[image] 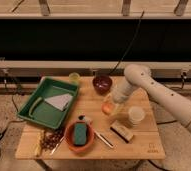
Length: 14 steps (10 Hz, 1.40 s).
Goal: Place apple in paper cup
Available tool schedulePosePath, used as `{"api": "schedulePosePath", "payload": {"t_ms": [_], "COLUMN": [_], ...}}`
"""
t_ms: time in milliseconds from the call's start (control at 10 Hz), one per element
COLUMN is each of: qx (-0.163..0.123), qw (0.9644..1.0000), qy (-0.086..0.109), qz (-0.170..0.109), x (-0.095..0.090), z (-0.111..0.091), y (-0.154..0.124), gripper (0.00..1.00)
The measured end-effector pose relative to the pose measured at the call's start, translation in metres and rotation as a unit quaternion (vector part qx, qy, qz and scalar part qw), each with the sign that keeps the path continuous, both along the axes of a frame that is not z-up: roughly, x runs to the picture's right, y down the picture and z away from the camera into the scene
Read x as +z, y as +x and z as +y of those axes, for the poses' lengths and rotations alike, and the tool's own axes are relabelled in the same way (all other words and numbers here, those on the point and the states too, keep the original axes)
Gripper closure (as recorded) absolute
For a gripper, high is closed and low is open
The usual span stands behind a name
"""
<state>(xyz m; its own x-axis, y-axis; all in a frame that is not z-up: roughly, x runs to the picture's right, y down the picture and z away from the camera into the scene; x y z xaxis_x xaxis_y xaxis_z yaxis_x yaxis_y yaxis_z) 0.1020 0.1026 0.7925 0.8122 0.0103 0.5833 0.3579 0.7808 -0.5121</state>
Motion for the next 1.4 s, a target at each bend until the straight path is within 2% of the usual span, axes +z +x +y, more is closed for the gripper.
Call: {"api": "schedulePosePath", "payload": {"t_ms": [400,600,900,1300,1400], "qx": [0.036,0.058,0.082,0.094,0.095], "qw": [0.9986,0.9964,0.9930,0.9909,0.9906], "qy": [0.021,0.029,0.033,0.032,0.031], "qz": [0.033,0.055,0.079,0.091,0.093], "x": [-0.007,-0.011,-0.015,-0.021,-0.022], "z": [-0.018,-0.025,-0.026,-0.018,-0.016], "y": [0.048,0.079,0.110,0.128,0.130], "gripper": [1.00,1.00,1.00,1.00,0.96]}}
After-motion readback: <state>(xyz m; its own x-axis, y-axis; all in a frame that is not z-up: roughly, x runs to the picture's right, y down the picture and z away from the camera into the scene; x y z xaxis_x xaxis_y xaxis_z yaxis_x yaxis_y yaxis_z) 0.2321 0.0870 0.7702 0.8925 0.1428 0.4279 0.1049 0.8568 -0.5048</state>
